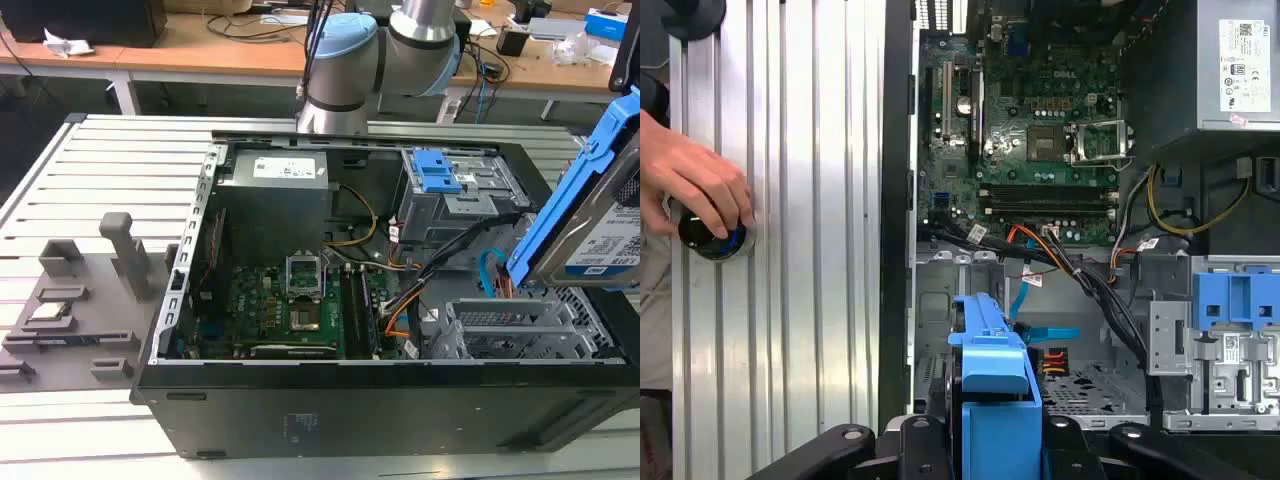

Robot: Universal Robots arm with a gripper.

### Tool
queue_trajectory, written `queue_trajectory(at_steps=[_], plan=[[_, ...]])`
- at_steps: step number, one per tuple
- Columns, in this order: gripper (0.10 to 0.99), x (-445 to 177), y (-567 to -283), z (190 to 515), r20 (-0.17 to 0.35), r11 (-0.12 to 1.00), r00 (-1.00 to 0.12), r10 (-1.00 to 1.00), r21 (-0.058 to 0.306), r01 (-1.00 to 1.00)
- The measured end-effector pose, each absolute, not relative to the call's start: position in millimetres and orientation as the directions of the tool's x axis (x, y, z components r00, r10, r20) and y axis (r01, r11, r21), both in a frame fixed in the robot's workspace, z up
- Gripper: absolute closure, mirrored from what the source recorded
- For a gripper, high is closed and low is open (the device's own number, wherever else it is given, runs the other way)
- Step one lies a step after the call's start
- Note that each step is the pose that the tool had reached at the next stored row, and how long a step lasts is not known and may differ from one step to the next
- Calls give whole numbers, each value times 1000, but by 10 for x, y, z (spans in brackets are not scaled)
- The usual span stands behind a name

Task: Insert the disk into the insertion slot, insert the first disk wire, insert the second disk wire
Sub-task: 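Insert the disk into the insertion slot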

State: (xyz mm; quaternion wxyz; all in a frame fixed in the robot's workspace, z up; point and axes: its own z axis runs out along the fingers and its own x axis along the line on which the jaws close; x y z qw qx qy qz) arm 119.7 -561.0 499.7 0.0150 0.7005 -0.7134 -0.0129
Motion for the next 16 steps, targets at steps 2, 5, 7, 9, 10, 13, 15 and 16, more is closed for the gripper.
queue_trajectory(at_steps=[2, 5, 7, 9, 10, 13, 15, 16], plan=[[725, 1186, -5605, 4907, 3, 18, -18, -1000, 39, -999], [725, 1152, -5600, 4831, 3, 18, -18, -1000, 39, -999], [725, 1098, -5598, 4776, 3, 18, -18, -1000, 39, -999], [725, 1072, -5591, 4719, 3, 18, -18, -1000, 39, -999], [725, 1062, -5586, 4687, 3, 18, -18, -1000, 39, -999], [725, 1049, -5572, 4592, 3, 18, -18, -1000, 39, -999], [725, 1049, -5567, 4558, 3, 18, -18, -1000, 39, -999], [725, 1049, -5566, 4553, 3, 18, -18, -1000, 39, -999]])
